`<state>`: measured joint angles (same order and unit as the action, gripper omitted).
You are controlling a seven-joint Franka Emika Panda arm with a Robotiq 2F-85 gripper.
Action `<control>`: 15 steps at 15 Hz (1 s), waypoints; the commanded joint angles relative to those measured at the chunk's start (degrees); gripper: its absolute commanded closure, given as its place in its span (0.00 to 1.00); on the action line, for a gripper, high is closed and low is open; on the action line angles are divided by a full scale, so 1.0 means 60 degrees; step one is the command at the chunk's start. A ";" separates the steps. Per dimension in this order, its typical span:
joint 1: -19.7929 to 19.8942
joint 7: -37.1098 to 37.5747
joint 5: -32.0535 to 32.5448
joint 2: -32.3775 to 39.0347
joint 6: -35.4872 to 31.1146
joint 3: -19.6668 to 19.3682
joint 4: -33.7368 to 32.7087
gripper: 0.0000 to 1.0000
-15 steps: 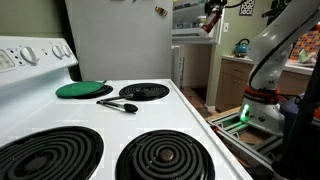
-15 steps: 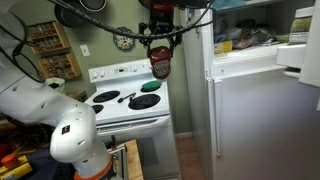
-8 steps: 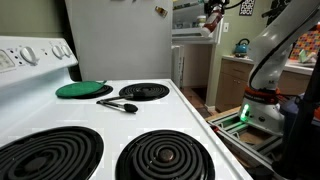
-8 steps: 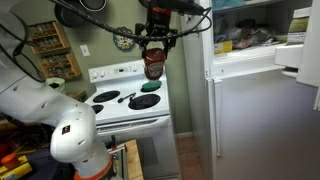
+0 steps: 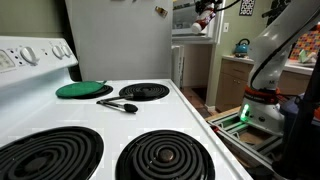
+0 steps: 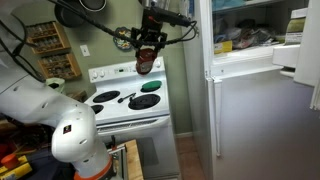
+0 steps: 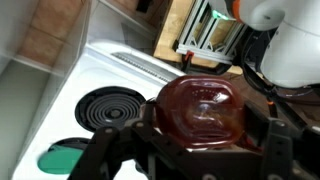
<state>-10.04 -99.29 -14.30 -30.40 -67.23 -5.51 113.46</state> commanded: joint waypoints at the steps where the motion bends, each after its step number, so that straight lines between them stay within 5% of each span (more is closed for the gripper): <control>1: -0.0393 -0.0181 -0.1653 -0.0448 0.0001 0.0547 0.0846 0.41; 7: -0.0756 -0.0362 -0.3860 -0.0579 -0.1185 0.1703 0.2421 0.41; 15: -0.1147 -0.2141 -0.5524 -0.0313 -0.4756 0.2543 0.4526 0.41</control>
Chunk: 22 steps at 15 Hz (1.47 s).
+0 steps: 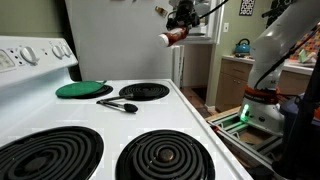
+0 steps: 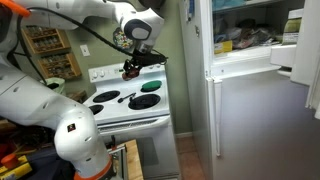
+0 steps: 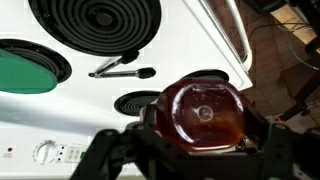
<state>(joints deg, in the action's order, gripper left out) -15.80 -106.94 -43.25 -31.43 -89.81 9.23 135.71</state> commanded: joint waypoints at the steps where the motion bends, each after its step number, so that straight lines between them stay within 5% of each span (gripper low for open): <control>1: -0.0245 -0.1134 -0.0899 -0.0011 -0.1247 0.0117 0.1026 0.41; 10: -0.0365 -0.2637 -0.2115 0.1226 -0.2015 0.0424 0.1653 0.41; 11: -0.0222 -0.2207 -0.1702 0.1072 -0.1731 0.0456 0.1531 0.16; 16: -0.0208 -0.2392 -0.1869 0.1337 -0.1791 0.0484 0.1531 0.16; 17: -0.0230 -0.2478 -0.1982 0.1402 -0.1954 0.0526 0.1607 0.41; 22: -0.0438 -0.3070 -0.2151 0.1921 -0.2277 0.0867 0.1854 0.41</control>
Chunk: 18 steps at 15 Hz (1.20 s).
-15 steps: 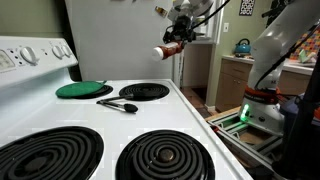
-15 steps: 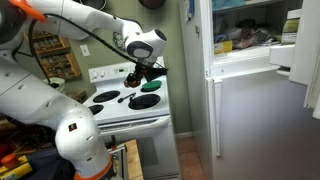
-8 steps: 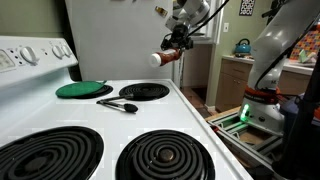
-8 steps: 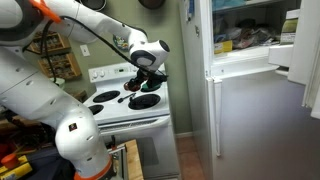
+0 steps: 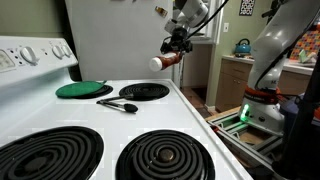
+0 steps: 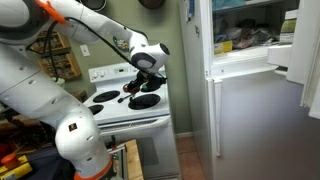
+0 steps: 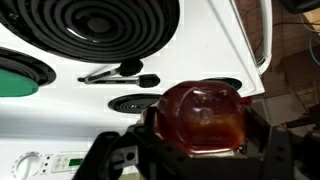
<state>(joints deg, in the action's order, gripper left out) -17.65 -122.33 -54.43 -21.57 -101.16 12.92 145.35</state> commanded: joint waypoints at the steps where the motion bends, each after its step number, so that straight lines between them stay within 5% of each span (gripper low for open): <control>1: -0.0179 -0.0732 -0.0408 0.0410 -0.0511 0.0332 0.0330 0.41; 11: -0.0437 -0.1996 -0.2831 0.2087 -0.4043 0.1074 0.0509 0.41; 18: -0.0394 -0.3058 -0.4235 0.2868 -0.4184 0.1115 0.0412 0.41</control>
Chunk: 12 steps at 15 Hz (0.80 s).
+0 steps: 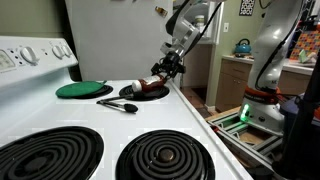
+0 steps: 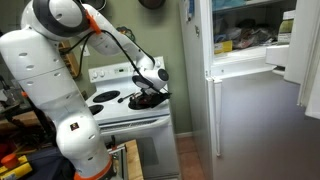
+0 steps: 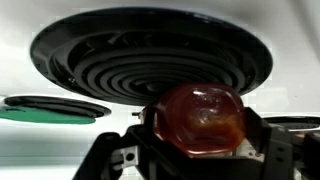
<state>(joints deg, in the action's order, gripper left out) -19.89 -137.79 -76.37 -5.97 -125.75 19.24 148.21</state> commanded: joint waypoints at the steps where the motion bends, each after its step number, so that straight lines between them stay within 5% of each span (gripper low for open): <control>1: -0.0020 -0.0516 -0.0601 0.0342 -0.0138 0.0082 -0.0068 0.33; 2: -0.0016 -0.0564 -0.0633 0.0390 -0.0136 0.0082 -0.0074 0.04; 8: -0.0017 0.0051 -0.0382 -0.0344 -0.0064 0.0091 -0.0101 0.00; 12: 0.0056 0.2631 0.1182 -0.1597 -0.0063 0.0175 0.0199 0.00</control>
<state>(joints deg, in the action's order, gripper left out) -19.87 -133.18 -76.08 -8.47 -125.82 19.35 146.54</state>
